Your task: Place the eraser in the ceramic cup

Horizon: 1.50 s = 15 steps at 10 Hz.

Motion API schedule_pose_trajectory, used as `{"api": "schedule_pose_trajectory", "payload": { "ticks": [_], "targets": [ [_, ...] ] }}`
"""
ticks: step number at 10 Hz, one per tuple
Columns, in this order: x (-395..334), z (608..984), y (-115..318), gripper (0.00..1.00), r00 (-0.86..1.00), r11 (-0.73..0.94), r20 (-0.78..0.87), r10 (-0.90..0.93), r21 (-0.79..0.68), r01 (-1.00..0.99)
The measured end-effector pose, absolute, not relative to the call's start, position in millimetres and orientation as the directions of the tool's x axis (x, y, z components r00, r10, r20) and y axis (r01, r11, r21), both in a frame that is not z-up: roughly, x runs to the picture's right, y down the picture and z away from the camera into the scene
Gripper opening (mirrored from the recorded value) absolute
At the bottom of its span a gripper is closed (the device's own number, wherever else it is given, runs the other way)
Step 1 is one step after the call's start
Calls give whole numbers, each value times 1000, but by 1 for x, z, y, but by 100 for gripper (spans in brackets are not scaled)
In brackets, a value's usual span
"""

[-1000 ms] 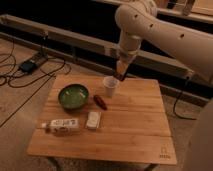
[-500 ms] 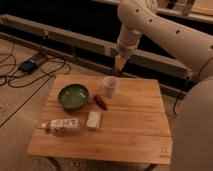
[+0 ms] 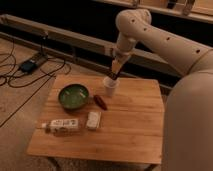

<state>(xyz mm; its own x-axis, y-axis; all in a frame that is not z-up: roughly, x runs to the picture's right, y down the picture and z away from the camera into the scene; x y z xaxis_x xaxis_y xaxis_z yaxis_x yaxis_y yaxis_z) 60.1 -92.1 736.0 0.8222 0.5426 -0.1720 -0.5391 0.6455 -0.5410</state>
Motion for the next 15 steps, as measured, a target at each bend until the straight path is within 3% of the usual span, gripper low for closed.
{"api": "schedule_pose_trajectory", "payload": {
  "ticks": [15],
  "targets": [
    [58, 798, -104, 0, 812, 678, -152, 563, -477, -559]
  ]
}}
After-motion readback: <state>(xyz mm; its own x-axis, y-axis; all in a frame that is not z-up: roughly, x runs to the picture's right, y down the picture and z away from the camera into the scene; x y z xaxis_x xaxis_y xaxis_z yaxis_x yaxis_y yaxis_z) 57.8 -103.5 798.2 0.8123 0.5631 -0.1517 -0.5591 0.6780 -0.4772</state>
